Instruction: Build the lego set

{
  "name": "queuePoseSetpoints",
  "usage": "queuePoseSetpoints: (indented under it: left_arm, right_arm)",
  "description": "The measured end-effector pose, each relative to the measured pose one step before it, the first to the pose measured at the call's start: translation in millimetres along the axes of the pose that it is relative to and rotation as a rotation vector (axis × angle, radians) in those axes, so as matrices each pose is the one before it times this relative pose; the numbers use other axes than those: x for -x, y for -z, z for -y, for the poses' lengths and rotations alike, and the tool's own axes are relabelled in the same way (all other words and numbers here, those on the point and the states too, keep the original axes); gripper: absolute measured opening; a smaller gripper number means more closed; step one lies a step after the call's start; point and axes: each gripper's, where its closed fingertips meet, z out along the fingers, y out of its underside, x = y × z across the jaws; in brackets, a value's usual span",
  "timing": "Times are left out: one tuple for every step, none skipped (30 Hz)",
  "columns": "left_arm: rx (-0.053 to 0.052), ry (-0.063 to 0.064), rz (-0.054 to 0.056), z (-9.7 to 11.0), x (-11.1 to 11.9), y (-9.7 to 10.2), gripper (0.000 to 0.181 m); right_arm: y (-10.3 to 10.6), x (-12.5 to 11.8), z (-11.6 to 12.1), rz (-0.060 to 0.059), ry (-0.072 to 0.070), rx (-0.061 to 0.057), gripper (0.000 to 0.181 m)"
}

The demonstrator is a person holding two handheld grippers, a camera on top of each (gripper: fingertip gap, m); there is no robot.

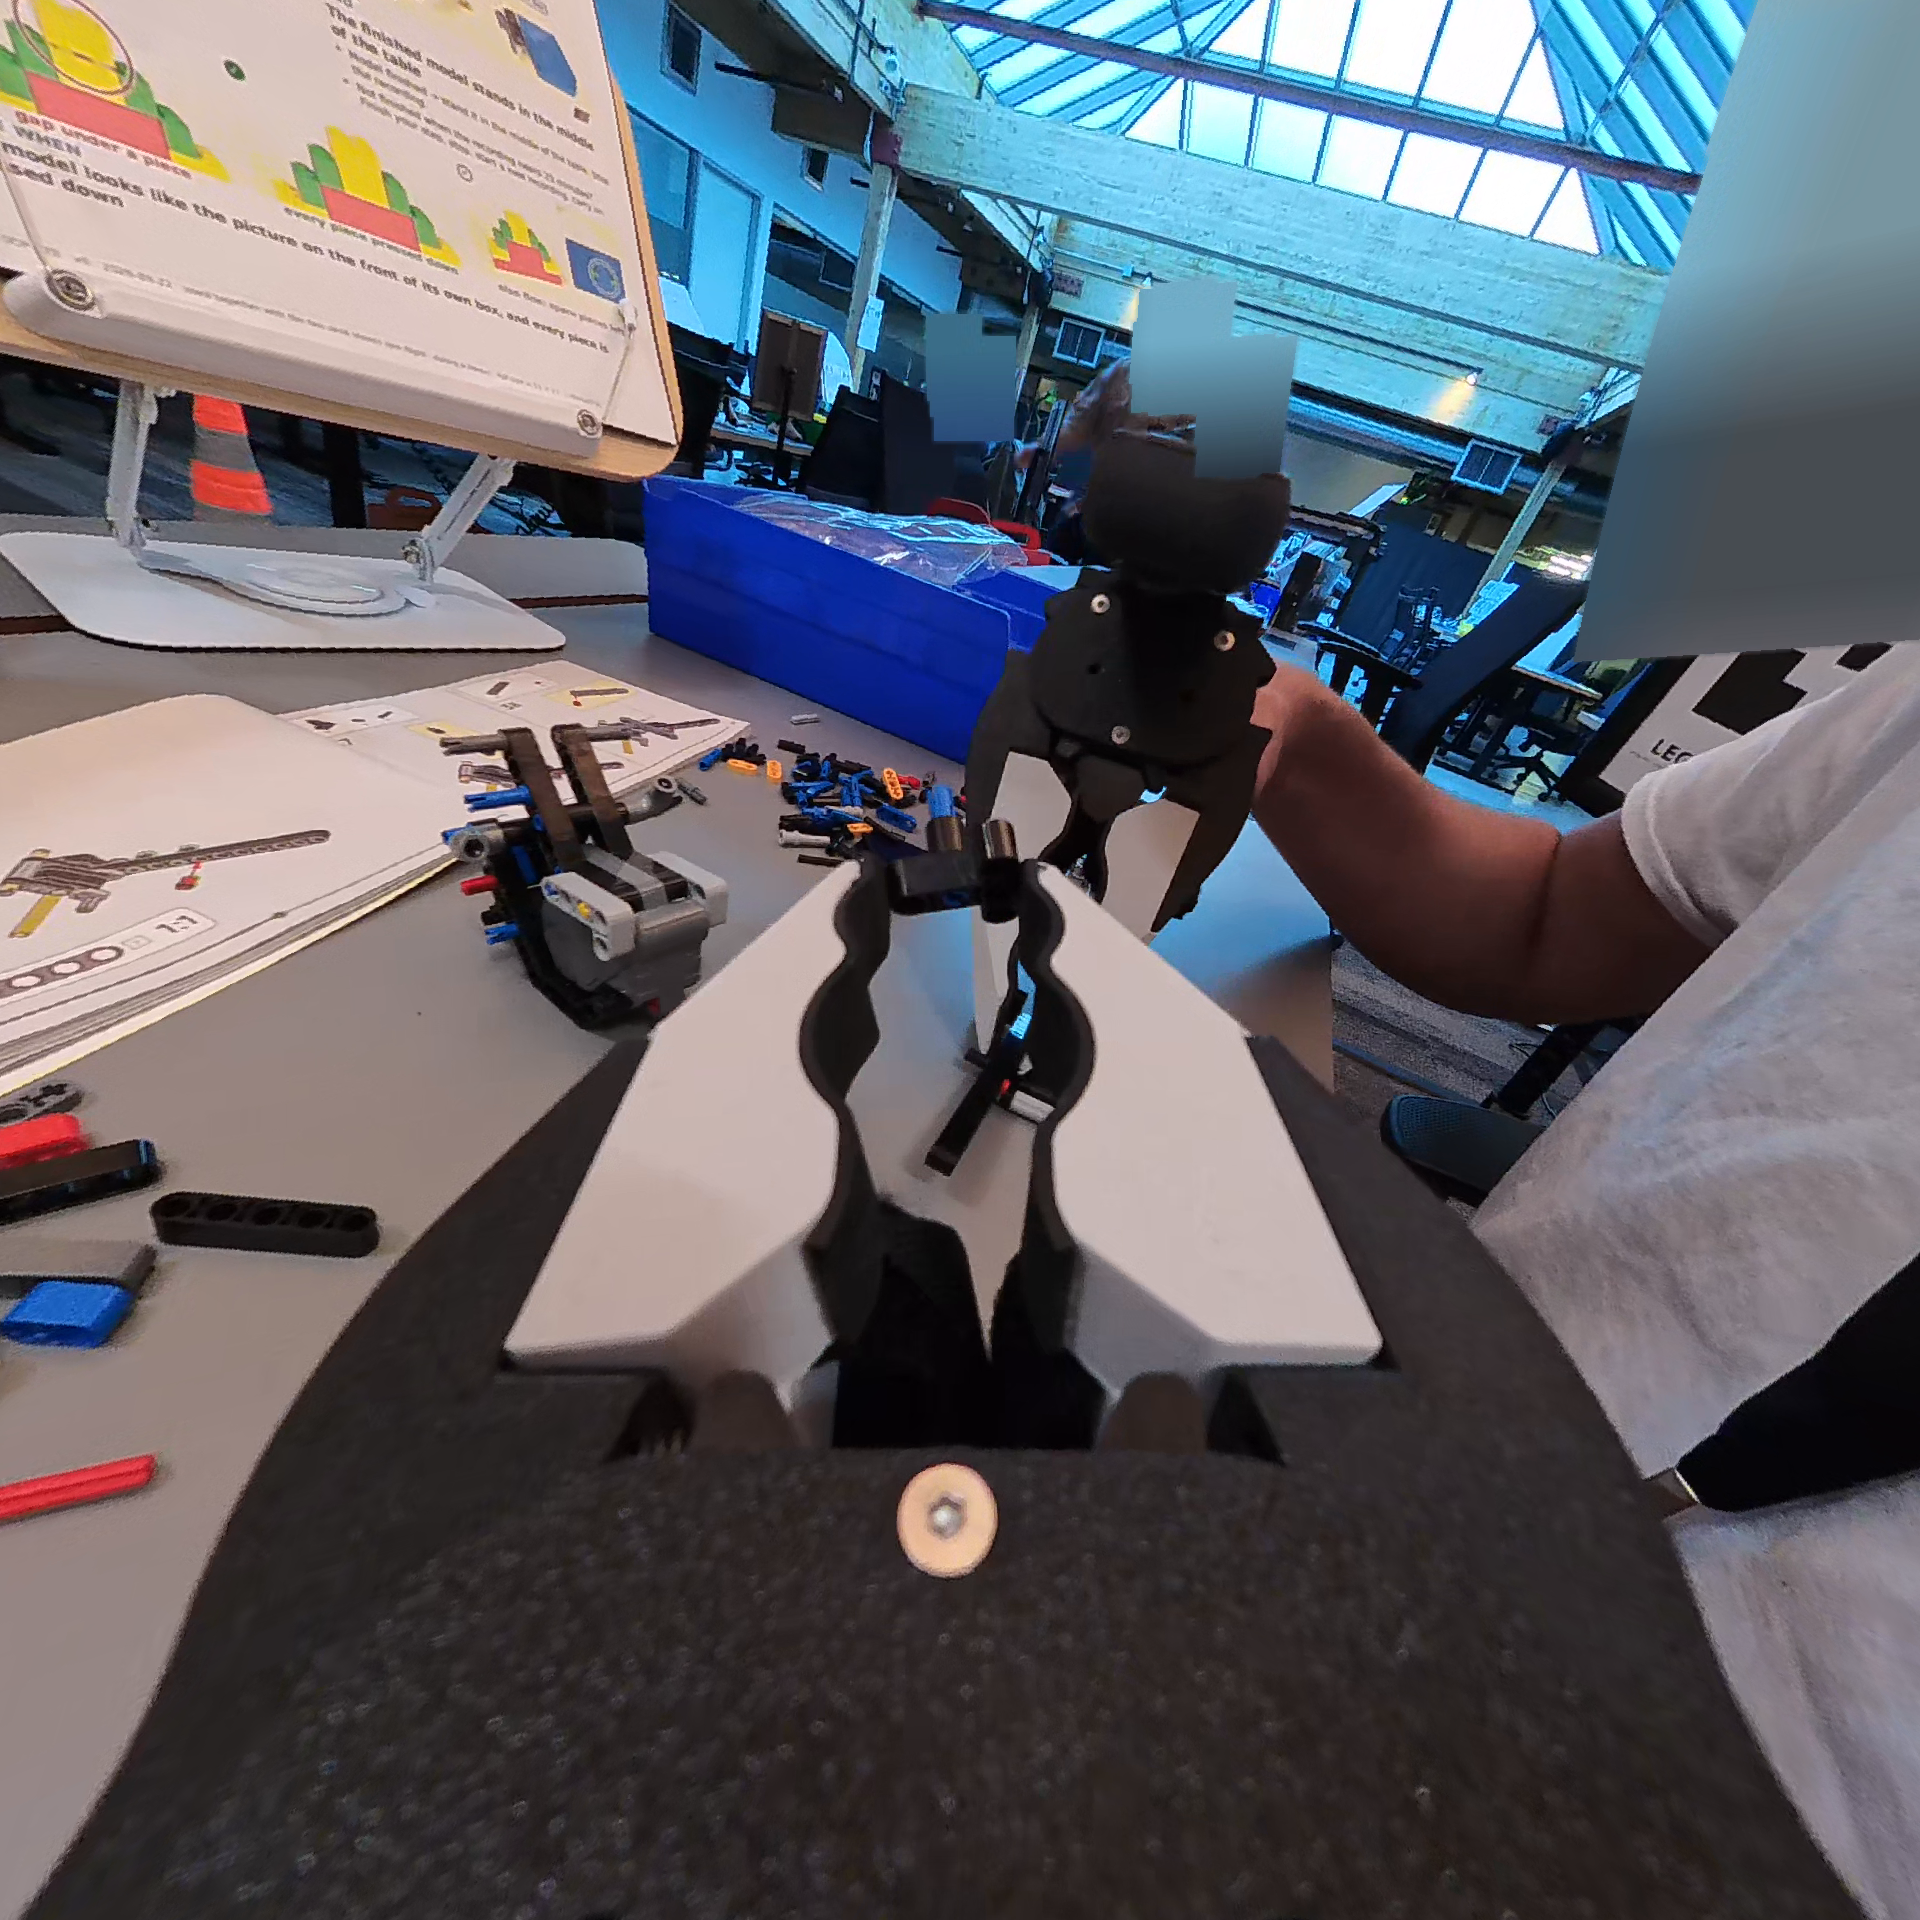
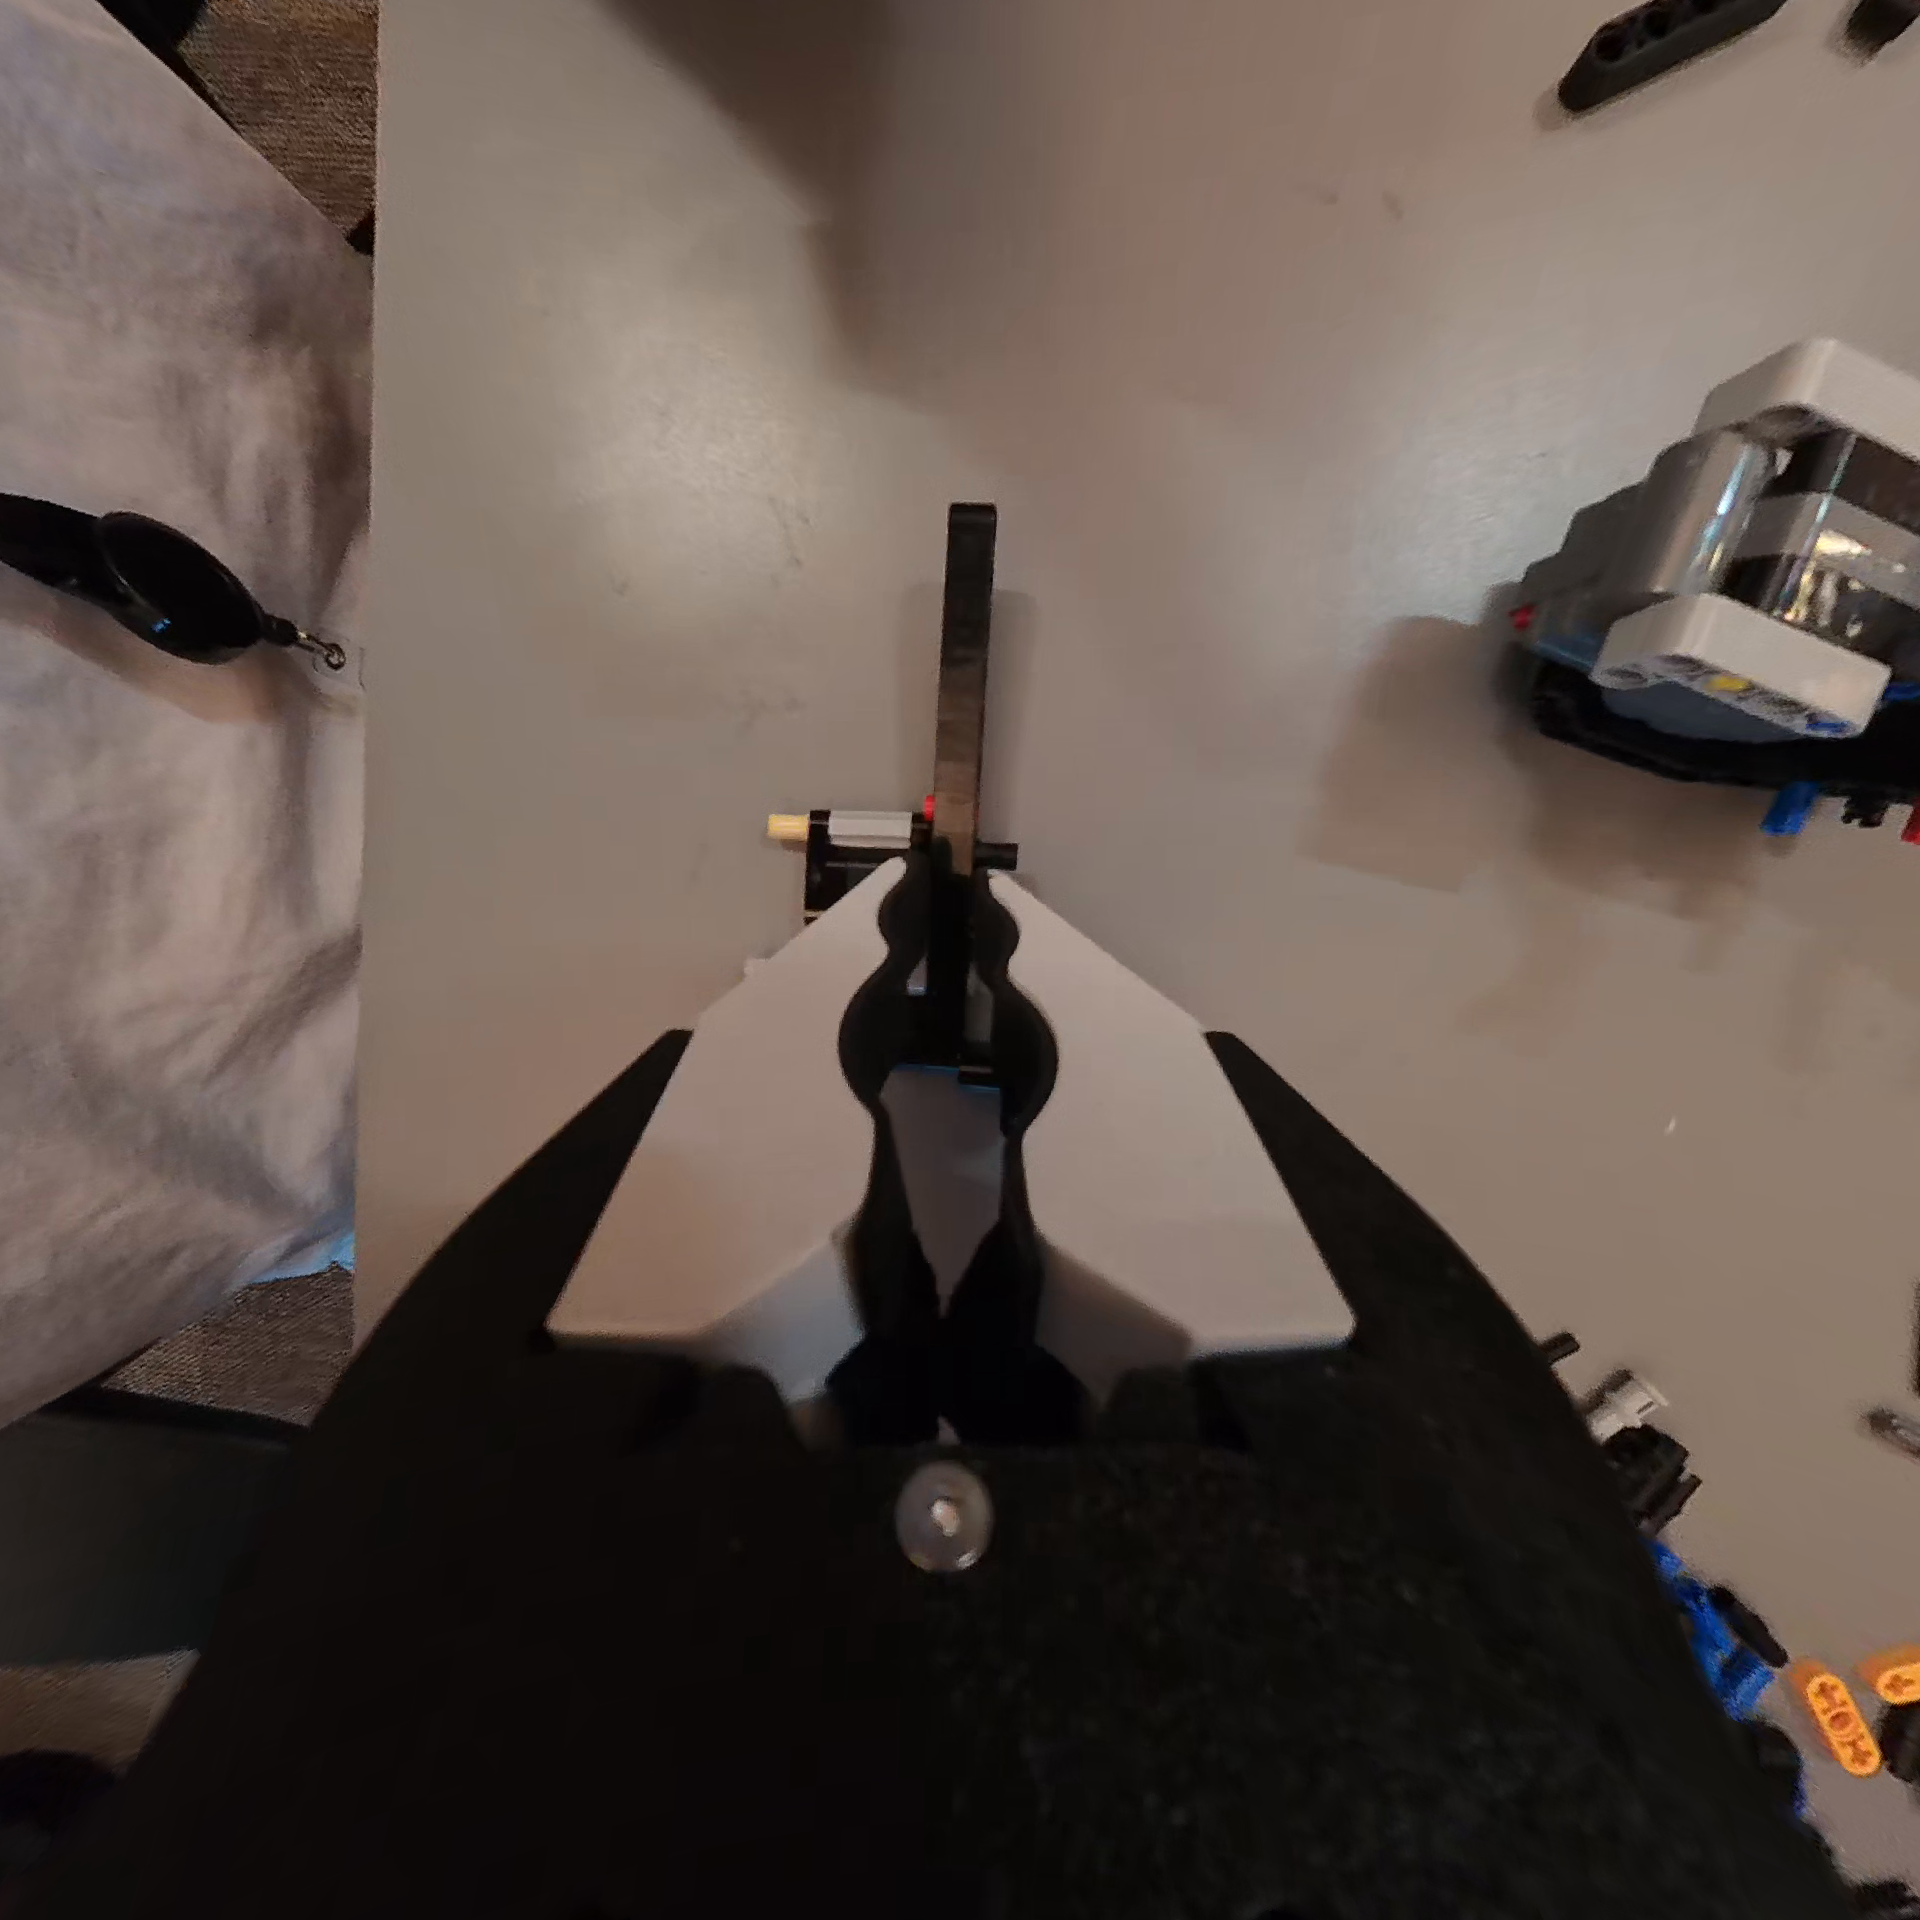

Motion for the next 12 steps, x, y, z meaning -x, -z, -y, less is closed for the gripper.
queuePoseSetpoints:
  left_arm:
    - [-0.0014,-0.0011,0.0012,0.21,-0.12,0.27,0.022]
    - [-0.0044,-0.0006,0.0027,0.59,0.30,0.39,0.022]
    - [-0.0035,0.0028,0.0009,0.50,0.25,0.52,0.022]
    - [-0.0027,0.0063,0.0024,0.34,0.75,0.59,0.022]
    - [-0.0069,0.0062,0.0030,0.98,0.95,0.96,0.023]
    - [-0.0079,0.0070,0.0005,1.04,0.55,1.02,0.023]
    - [-0.0075,0.0093,-0.0008,1.05,0.74,0.92,0.023]
    - [-0.0064,0.0119,-0.0021,0.90,0.70,0.40,0.023]
    - [-0.0044,0.0183,-0.0095,0.45,0.03,-0.31,0.023]
    - [-0.0071,0.0241,-0.0124,0.59,-0.35,-1.04,0.023]
    - [-0.0102,0.0260,-0.0158,0.79,-1.11,-1.73,0.023]
    - [-0.0044,0.0194,-0.0171,-0.05,-1.76,-2.62,0.023]
  right_arm:
    - [0.06,0.22,1.00,-0.0009,0.0125,-0.0144,0.006]
    - [1.16,0.37,2.17,0.0053,0.0015,-0.0281,0.006]
    - [3.82,0.76,6.15,0.0130,-0.0079,-0.0586,0.006]
    - [7.50,1.36,11.19,0.0205,-0.0146,-0.0957,0.006]
    - [10.08,0.66,14.17,0.0189,-0.0281,-0.1170,0.006]
    - [11.21,-0.25,16.51,0.0149,-0.0374,-0.1326,0.006]
    - [11.11,0.69,19.58,0.0232,-0.0468,-0.1575,0.006]
    - [9.18,1.80,19.35,0.0365,-0.0697,-0.1604,0.006]
    - [6.19,1.67,15.47,0.0462,-0.0930,-0.1398,0.006]
    - [4.14,-3.31,10.99,0.0177,-0.0922,-0.1176,0.006]
    - [4.35,-2.98,10.08,0.0248,-0.0897,-0.1068,0.006]
    - [4.19,3.36,10.24,0.0653,-0.0889,-0.0962,0.006]
